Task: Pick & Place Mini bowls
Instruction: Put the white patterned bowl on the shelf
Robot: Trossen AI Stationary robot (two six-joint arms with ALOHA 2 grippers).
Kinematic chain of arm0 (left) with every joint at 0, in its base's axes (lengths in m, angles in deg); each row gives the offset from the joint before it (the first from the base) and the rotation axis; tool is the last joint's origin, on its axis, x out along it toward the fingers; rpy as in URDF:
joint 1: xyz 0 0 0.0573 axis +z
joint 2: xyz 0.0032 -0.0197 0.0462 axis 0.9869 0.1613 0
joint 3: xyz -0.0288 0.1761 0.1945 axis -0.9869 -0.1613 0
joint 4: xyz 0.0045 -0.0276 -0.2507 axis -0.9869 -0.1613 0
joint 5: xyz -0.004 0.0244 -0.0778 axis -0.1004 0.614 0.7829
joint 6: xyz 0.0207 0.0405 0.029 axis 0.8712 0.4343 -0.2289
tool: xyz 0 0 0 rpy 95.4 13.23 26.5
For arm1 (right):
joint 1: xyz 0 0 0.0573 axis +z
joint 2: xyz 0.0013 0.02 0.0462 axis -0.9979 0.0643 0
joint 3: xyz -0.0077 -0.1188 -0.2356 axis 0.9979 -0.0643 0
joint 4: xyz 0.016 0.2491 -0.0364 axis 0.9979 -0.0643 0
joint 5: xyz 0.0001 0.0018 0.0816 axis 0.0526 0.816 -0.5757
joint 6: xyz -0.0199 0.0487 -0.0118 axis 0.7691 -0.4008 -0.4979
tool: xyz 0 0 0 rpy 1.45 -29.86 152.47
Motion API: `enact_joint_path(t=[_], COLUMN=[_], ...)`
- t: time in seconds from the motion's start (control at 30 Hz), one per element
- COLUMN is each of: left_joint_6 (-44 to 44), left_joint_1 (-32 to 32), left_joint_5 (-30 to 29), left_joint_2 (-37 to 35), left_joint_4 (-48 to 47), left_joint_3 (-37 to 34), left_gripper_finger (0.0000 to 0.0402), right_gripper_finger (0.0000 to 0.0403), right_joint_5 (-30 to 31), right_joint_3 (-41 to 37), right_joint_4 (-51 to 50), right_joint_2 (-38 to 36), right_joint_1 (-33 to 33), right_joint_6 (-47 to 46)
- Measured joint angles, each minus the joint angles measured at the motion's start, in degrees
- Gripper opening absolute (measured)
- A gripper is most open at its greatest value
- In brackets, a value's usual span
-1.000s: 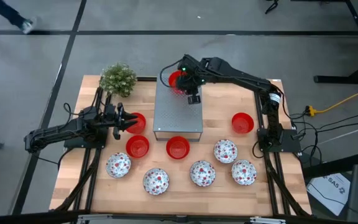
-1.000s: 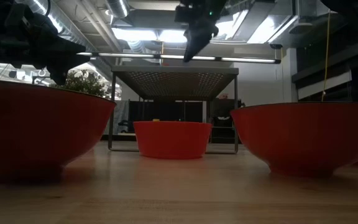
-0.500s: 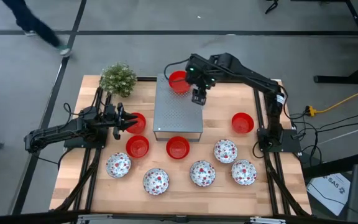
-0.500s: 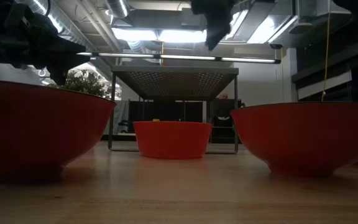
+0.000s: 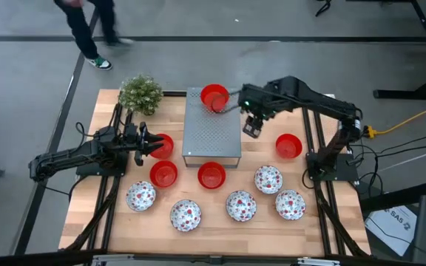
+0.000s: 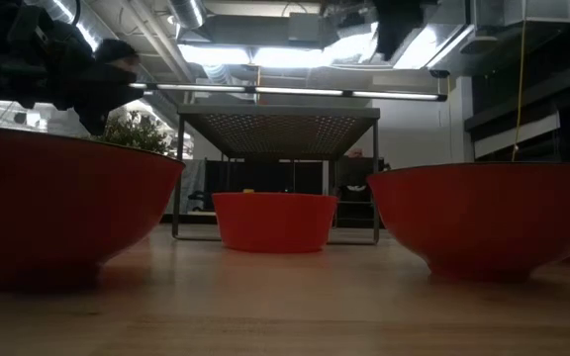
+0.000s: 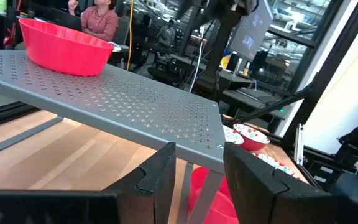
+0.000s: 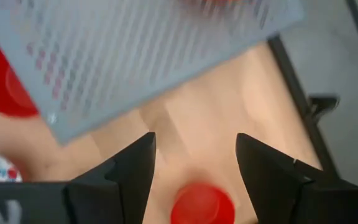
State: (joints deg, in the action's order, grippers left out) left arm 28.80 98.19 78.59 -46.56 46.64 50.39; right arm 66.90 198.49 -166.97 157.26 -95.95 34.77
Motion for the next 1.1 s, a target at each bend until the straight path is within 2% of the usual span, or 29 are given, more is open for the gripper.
enact_joint_path(t=[0.2,0.5,0.67,0.9,1.1], left_joint_6=[0.00,0.00,0.00,0.00,0.00], left_joint_1=[0.00,-0.01,0.00,-0.02,-0.02], left_joint_5=[0.00,0.00,0.00,0.00,0.00], left_joint_2=[-0.01,-0.01,0.00,0.00,-0.01], left_joint_4=[0.00,0.02,0.02,0.04,0.07], left_joint_3=[0.00,0.00,0.00,0.00,0.00], left_gripper_finger=[0.0130,0.0130,0.0130,0.0130,0.0130], right_gripper_finger=[0.0221,0.0221,0.0221,0.0221,0.0221], right_joint_5=[-0.31,-6.77,-8.43,-8.47,-8.37], right_joint_3=[-15.55,-34.62,-41.03,-47.03,-49.67], right_joint_4=[1.78,11.32,19.13,29.35,31.39], right_joint_2=[-8.45,-14.94,-15.10,-15.10,-13.79], right_joint_1=[6.64,20.32,25.50,30.38,32.46], right_joint_6=[-7.38,-20.05,-25.01,-26.07,-28.63])
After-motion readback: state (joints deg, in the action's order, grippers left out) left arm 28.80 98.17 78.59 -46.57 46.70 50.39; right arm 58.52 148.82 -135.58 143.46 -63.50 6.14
